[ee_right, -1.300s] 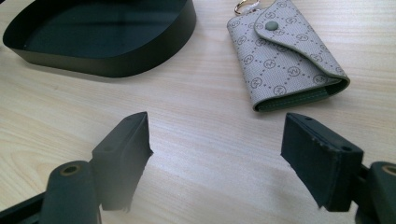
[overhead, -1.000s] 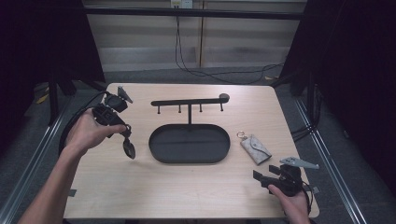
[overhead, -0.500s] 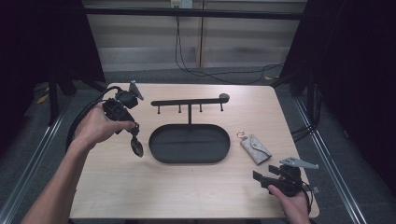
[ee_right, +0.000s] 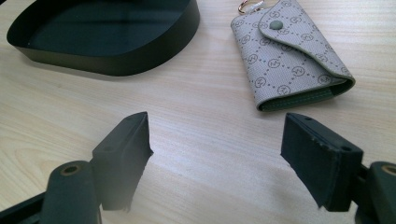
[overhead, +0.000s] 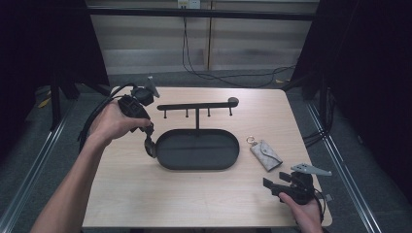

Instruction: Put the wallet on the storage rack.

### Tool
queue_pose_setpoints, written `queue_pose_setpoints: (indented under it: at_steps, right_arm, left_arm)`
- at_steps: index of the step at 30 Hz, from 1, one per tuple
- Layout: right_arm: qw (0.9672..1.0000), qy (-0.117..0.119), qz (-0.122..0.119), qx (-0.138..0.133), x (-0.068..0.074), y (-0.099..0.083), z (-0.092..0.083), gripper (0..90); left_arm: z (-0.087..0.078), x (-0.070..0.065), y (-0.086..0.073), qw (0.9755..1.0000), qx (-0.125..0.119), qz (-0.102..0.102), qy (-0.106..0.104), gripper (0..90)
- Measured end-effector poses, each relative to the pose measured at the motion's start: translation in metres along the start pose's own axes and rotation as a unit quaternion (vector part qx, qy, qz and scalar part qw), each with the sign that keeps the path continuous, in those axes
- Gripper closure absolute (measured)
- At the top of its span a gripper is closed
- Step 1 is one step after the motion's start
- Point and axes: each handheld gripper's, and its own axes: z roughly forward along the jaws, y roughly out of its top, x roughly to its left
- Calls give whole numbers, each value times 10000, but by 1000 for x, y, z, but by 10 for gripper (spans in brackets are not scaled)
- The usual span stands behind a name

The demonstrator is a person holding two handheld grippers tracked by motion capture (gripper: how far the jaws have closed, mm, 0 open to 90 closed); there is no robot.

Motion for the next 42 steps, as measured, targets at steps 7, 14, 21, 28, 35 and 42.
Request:
queue_pose_setpoints:
  at_steps: [7,14,21,28,35,42]
  right_arm:
    - [10000,16,-15,-9,0,0,0,237]
    - [10000,35,-34,-6,1,0,0,209]
    - [9999,132,-79,-35,2,1,-1,161]
    - [9997,175,-163,-47,3,0,-2,146]
    - [9997,190,-160,-30,3,1,-1,146]
    - [9997,208,-157,-17,3,1,-2,151]
  left_arm:
    - [3,1,14,9999,89,-78,-24,705]
    - [6,-1,25,9999,119,-75,-26,705]
    - [7,-3,39,9999,156,-56,-13,705]
    - [11,-2,51,9997,218,-137,22,705]
    - [15,0,58,9991,314,-279,-47,705]
    - [18,2,64,9989,291,-358,-2,704]
